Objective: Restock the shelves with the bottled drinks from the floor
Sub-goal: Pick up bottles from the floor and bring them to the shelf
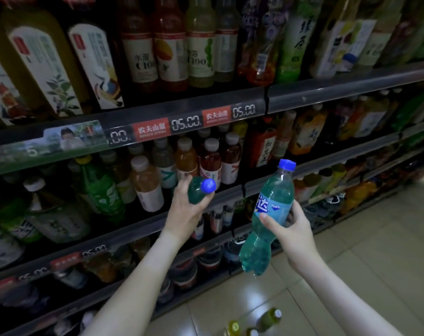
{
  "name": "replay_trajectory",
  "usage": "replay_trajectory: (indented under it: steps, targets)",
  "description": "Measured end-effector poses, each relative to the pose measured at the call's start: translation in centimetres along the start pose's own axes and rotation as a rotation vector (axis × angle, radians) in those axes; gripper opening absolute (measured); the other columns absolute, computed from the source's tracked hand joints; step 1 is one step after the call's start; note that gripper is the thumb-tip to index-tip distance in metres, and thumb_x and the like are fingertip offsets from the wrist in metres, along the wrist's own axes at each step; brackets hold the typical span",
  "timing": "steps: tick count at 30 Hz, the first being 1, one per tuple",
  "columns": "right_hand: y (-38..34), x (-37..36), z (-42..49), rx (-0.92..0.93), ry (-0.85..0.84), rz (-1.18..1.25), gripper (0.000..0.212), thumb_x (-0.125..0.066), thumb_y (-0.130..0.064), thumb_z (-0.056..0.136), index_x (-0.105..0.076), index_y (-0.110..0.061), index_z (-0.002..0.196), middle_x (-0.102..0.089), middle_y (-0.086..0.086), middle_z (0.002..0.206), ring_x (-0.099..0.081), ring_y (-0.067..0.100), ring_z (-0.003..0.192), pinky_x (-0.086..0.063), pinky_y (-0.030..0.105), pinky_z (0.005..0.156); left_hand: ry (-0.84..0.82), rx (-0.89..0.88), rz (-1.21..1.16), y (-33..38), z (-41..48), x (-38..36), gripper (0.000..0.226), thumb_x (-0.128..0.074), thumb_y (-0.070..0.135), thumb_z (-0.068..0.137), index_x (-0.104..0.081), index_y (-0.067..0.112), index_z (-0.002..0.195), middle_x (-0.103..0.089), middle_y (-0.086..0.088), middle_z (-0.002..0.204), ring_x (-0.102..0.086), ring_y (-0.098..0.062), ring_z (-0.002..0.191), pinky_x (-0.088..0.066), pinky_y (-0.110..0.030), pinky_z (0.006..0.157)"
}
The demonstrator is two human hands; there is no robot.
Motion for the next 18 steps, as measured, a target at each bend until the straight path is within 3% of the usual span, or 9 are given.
replay_trajectory:
  steps: [2,4,6,8,10,11,14,16,18]
  targets:
    - [-0.3,1.8,0.1,0.030,0.030,0.010,0.048,-0.077,-0.005,0.076,-0.057,-0.023,0.117,-0.070,-0.007,0.104,-0.066,-0.004,0.085,-0.051,0.012,0.067,0.022,-0.034,0.084,0.2,0.7,-0.6,0.049,-0.063,0.046,0.086,-0.040,0.048,0.129,-0.049,-0.001,0.128,-0.050,-0.021,0.120,-0.044,-0.042,0.099]
    - [-0.7,4.2,0.3,0.068,0.059,0.014,0.052,-0.078,-0.006,0.076,-0.056,-0.022,0.120,-0.070,-0.008,0.106,-0.065,-0.005,0.088,-0.050,0.011,0.072,0.082,-0.023,0.142,0.9,1.6,-1.2,0.045,-0.065,0.045,0.084,-0.040,0.067,0.114,-0.051,0.017,0.112,-0.052,0.006,0.103,-0.043,-0.025,0.092]
    - [-1.5,7.4,0.6,0.106,0.078,0.022,0.055,-0.079,-0.007,0.075,-0.055,-0.024,0.122,-0.069,-0.012,0.109,-0.063,-0.007,0.093,-0.049,0.009,0.075,0.096,0.008,0.160,3.0,2.7,-1.0,0.049,-0.066,0.035,0.087,-0.046,0.044,0.131,-0.045,0.028,0.109,-0.044,0.024,0.096,-0.038,-0.014,0.094]
    - [-2.4,11.1,1.3,0.136,0.074,0.038,0.056,-0.078,-0.007,0.075,-0.055,-0.025,0.122,-0.069,-0.014,0.107,-0.063,-0.008,0.093,-0.049,0.009,0.074,0.140,0.021,0.125,5.4,3.5,-0.3,0.054,-0.069,0.015,0.086,-0.046,0.019,0.134,-0.047,0.012,0.121,-0.046,0.011,0.109,-0.035,-0.022,0.102]
    - [-3.3,15.2,2.2,0.166,0.060,0.038,0.054,-0.079,-0.007,0.075,-0.056,-0.024,0.122,-0.070,-0.013,0.104,-0.064,-0.004,0.092,-0.050,0.011,0.073,0.229,-0.167,0.168,8.6,3.9,-0.4,0.052,-0.071,0.000,0.078,-0.049,0.011,0.125,-0.038,-0.022,0.131,-0.041,-0.034,0.115,-0.031,-0.032,0.105]
    - [-3.8,17.3,2.7,0.181,0.048,0.036,0.054,-0.079,-0.007,0.075,-0.056,-0.023,0.121,-0.070,-0.012,0.103,-0.065,-0.001,0.093,-0.051,0.012,0.072,0.258,-0.255,0.196,10.7,4.3,-0.6,0.045,-0.070,0.000,0.082,-0.052,0.007,0.122,-0.032,-0.023,0.136,-0.038,-0.039,0.115,-0.027,-0.027,0.109]
    - [-5.7,23.2,4.2,0.214,0.009,0.033,0.056,-0.078,-0.007,0.076,-0.054,-0.024,0.124,-0.069,-0.009,0.107,-0.066,-0.002,0.091,-0.051,0.011,0.069,0.465,-0.513,0.212,20.4,6.1,-0.4,0.024,-0.056,0.009,0.091,-0.060,-0.003,0.111,-0.010,0.012,0.154,-0.031,-0.017,0.135,-0.020,-0.011,0.111]
    - [-7.0,26.9,5.3,0.238,-0.009,0.036,0.058,-0.078,-0.006,0.076,-0.053,-0.022,0.126,-0.068,-0.008,0.109,-0.066,-0.003,0.089,-0.050,0.011,0.068,0.577,-0.742,0.260,27.5,6.9,-1.0,0.023,-0.054,0.009,0.086,-0.053,0.001,0.108,-0.002,0.006,0.159,-0.042,-0.028,0.131,-0.041,-0.023,0.104]
    - [-8.3,30.4,6.4,0.275,-0.018,0.024,0.057,-0.078,-0.008,0.076,-0.053,-0.025,0.124,-0.068,-0.009,0.107,-0.065,-0.003,0.089,-0.050,0.011,0.067,0.543,-0.757,0.198,33.0,8.1,-2.6,0.038,-0.058,0.016,0.084,-0.047,0.008,0.119,-0.016,-0.009,0.155,-0.052,-0.041,0.109,-0.058,-0.041,0.076]
Point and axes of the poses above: each hand's wrist, its own z-axis towards the middle knuckle, its own x-axis out of the back of the hand, y = z × x, the point moved 1 cm from there along z, towards the middle knuckle
